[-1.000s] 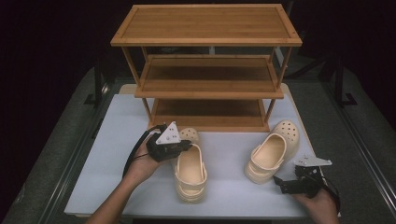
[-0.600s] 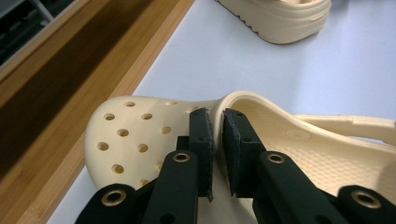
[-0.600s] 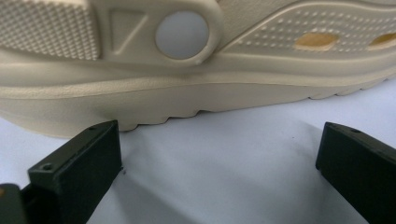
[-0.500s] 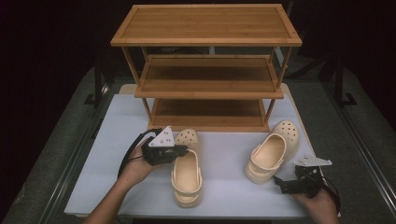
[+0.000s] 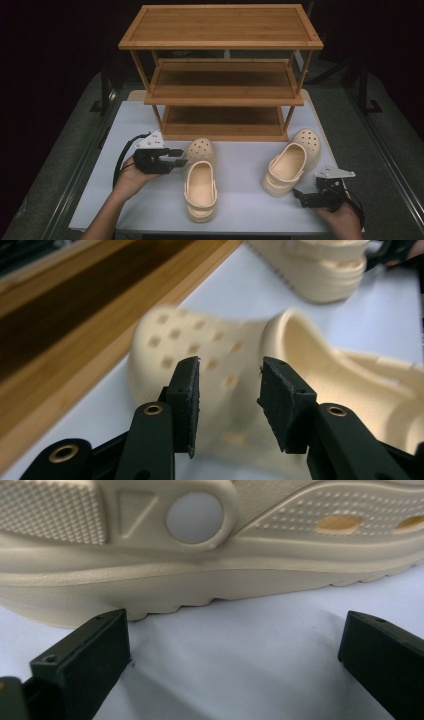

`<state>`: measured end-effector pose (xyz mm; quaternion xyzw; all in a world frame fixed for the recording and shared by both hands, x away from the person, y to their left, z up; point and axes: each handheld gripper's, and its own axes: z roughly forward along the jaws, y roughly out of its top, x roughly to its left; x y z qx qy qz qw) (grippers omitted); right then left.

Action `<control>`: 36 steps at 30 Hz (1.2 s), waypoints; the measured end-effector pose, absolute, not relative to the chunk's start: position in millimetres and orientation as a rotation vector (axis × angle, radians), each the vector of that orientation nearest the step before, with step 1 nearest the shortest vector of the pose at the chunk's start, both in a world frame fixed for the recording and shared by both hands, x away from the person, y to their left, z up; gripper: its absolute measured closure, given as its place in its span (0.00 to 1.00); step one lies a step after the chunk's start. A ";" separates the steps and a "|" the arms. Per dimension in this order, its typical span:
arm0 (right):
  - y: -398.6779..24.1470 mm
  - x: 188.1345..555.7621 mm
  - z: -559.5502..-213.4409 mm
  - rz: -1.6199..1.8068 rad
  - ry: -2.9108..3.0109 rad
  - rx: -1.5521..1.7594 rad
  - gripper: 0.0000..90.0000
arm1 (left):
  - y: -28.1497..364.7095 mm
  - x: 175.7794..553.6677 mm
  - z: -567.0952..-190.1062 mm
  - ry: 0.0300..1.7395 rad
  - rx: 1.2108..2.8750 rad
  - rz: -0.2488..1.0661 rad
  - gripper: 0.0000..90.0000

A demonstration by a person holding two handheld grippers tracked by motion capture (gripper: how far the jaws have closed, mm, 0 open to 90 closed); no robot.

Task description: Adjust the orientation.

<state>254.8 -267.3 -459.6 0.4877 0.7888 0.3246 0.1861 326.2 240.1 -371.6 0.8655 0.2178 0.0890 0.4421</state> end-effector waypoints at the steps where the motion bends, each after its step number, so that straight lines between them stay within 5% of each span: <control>1: -267.4 254.9 -459.6 0.914 2.222 1.373 0.00 | 245.8 325.2 -376.2 0.571 2.154 0.216 0.66; 13: -267.4 255.0 -459.6 0.913 2.222 1.374 0.00 | 244.9 318.7 -432.1 0.626 2.270 0.177 0.63; 29: -267.4 255.0 -459.6 0.913 2.222 1.374 0.00 | 240.6 341.5 -433.2 0.659 2.228 0.234 0.63; 36: -267.3 255.1 -459.5 0.913 2.223 1.376 0.00 | 257.6 337.2 -426.6 0.705 2.208 0.233 0.53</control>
